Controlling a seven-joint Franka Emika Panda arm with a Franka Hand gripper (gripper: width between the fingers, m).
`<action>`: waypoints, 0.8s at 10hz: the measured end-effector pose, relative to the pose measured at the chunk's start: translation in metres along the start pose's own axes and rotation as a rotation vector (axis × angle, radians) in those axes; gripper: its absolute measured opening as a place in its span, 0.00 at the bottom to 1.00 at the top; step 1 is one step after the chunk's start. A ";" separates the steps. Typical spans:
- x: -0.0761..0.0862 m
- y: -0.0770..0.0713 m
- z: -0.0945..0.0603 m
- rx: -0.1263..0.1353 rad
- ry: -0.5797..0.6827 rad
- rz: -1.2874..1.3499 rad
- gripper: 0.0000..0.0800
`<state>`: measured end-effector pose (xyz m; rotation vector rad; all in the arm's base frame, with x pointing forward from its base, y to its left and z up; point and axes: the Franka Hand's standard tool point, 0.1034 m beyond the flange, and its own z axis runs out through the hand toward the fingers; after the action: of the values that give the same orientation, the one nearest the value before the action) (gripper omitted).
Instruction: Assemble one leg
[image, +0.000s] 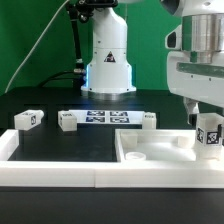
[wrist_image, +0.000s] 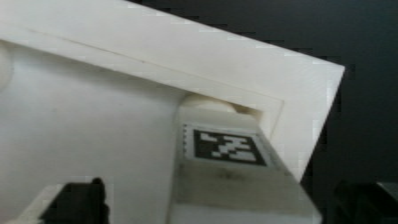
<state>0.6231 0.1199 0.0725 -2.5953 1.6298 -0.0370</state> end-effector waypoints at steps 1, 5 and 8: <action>-0.002 -0.001 0.000 0.000 -0.001 -0.123 0.81; -0.007 -0.003 -0.001 -0.013 0.022 -0.628 0.81; -0.004 -0.006 0.000 -0.051 0.029 -0.955 0.81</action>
Offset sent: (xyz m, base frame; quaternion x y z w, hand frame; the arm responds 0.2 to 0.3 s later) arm 0.0065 0.0081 0.0045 -0.0060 0.0526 -0.2647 0.9629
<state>0.6266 0.1263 0.0735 -3.1286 0.2623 -0.0849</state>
